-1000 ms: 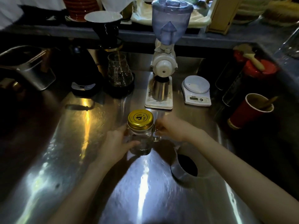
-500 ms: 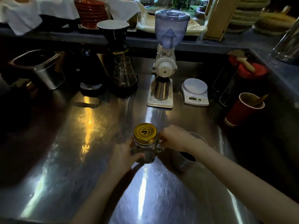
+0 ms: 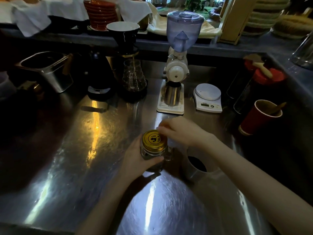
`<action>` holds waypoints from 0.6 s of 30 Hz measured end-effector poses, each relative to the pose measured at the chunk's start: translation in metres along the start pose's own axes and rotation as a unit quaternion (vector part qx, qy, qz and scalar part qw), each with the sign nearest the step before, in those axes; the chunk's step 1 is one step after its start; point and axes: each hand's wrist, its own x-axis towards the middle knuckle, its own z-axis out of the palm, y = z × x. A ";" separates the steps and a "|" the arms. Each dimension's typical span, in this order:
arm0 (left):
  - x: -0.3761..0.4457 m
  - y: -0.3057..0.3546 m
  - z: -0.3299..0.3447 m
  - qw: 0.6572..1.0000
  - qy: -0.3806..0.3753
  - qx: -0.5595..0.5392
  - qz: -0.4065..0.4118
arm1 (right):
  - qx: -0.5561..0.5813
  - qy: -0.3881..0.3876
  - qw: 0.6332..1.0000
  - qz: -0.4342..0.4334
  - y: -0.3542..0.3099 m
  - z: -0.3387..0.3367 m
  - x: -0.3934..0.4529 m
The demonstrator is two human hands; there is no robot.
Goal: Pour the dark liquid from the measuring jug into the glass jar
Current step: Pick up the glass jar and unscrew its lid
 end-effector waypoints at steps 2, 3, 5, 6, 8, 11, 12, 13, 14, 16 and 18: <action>0.001 -0.002 0.004 1.000 0.001 -0.008 -0.016 | -0.051 -0.018 0.998 -0.012 -0.011 0.001 0.003; 0.001 -0.003 0.006 1.000 0.002 -0.007 -0.024 | -0.088 -0.025 0.996 -0.022 -0.015 0.003 0.004; 0.002 -0.003 0.009 0.999 0.008 0.000 -0.036 | -0.151 -0.029 0.987 -0.051 -0.019 0.009 0.008; 0.002 -0.003 0.009 0.999 0.012 -0.002 -0.037 | -0.169 -0.028 0.983 -0.064 -0.020 0.012 0.010; 0.004 -0.006 0.010 0.999 0.006 -0.017 -0.050 | -0.179 -0.019 0.980 -0.087 -0.020 0.016 0.013; 0.003 -0.013 0.010 0.996 0.008 -0.045 -0.070 | -0.135 0.006 0.986 -0.100 -0.018 0.006 0.016; 0.002 -0.013 0.010 0.997 0.020 -0.040 -0.065 | -0.091 0.016 0.992 -0.089 -0.016 -0.001 0.016; 0.001 -0.012 0.010 0.997 0.030 -0.037 -0.056 | -0.037 0.023 0.997 -0.071 -0.013 -0.008 0.018; 0.000 -0.010 0.010 0.997 0.035 -0.035 -0.054 | 0.027 0.024 0.998 -0.048 -0.009 -0.014 0.021; -0.001 -0.006 0.010 0.997 0.036 -0.034 -0.056 | 0.165 0.005 0.986 0.006 0.007 -0.017 0.032; 0.000 -0.006 0.012 0.997 0.041 -0.039 -0.059 | 0.265 -0.017 0.963 0.056 0.028 -0.013 0.046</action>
